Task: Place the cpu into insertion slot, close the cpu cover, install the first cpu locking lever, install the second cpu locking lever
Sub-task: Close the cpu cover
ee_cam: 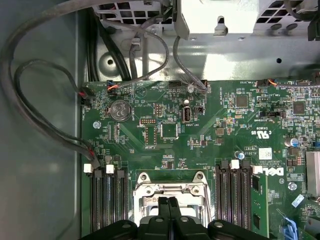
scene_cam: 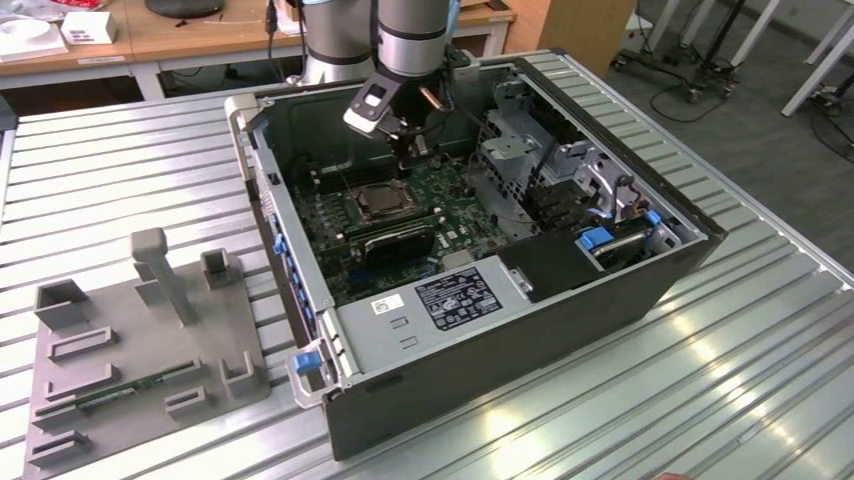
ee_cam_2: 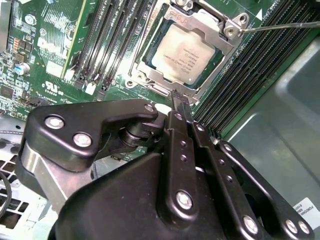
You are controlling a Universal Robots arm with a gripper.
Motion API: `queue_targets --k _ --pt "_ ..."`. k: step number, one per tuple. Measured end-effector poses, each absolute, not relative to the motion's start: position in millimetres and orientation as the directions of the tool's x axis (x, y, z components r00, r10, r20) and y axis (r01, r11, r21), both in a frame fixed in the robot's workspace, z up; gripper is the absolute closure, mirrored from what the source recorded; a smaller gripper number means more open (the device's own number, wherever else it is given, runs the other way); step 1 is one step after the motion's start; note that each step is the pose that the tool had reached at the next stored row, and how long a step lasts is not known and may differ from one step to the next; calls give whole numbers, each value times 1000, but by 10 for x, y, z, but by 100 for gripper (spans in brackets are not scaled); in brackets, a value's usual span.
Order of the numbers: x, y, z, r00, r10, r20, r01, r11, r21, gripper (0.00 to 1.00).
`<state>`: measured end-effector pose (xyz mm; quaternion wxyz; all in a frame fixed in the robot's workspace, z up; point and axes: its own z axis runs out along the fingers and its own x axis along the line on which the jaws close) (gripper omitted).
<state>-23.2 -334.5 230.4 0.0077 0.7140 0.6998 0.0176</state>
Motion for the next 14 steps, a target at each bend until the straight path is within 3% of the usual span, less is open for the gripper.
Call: queue_targets --k 14 --pt "-232 -3345 2298 -230 973 14 973 229 36 89"
